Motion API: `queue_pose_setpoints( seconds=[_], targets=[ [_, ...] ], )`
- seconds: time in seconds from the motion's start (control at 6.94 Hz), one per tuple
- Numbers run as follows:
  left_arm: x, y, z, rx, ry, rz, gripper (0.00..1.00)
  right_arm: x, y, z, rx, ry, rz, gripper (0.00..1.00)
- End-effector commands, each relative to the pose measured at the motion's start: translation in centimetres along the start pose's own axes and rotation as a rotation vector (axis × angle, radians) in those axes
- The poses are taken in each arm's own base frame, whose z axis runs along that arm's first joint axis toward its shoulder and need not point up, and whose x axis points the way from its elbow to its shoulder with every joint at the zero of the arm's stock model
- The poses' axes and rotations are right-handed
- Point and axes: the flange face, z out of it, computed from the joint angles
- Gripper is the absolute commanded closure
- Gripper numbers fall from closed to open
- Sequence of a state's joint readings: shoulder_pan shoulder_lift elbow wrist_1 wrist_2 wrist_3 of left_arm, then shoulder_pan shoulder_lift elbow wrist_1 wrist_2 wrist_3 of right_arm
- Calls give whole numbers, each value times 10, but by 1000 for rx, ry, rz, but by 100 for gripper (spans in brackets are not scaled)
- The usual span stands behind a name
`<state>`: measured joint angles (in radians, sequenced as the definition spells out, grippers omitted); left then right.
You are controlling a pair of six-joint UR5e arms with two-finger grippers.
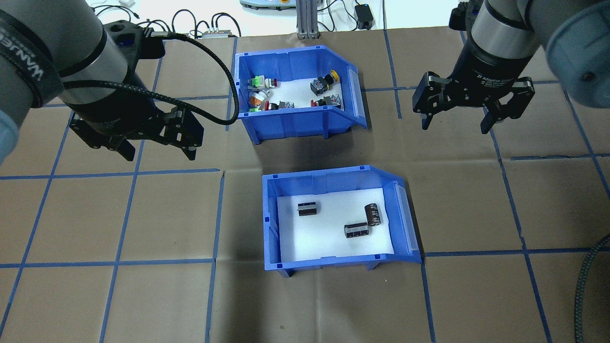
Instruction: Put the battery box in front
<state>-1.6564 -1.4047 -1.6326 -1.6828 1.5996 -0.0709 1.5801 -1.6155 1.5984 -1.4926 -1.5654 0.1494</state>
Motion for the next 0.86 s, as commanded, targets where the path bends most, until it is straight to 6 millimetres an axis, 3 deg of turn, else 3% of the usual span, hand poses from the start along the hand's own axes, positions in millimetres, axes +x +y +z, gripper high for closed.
queue_pose_setpoints(
  seconds=[0.0,0.14,0.43,0.58,0.72],
  targets=[
    [0,-1,13,-23,-1,-14,0,0,0,0,-2,0,0,0],
    [1,-2,16,7,3,-23,0,0,-2,-4,4,0,-4,0],
    [2,-12,28,-5,7,-60,0,-5,-20,9,1,-12,-69,0],
    [4,-13,34,-13,11,-246,0,-7,-27,12,18,-13,-105,0],
    [10,-8,55,-49,0,-514,0,-9,-29,14,20,-16,-149,0]
  ],
)
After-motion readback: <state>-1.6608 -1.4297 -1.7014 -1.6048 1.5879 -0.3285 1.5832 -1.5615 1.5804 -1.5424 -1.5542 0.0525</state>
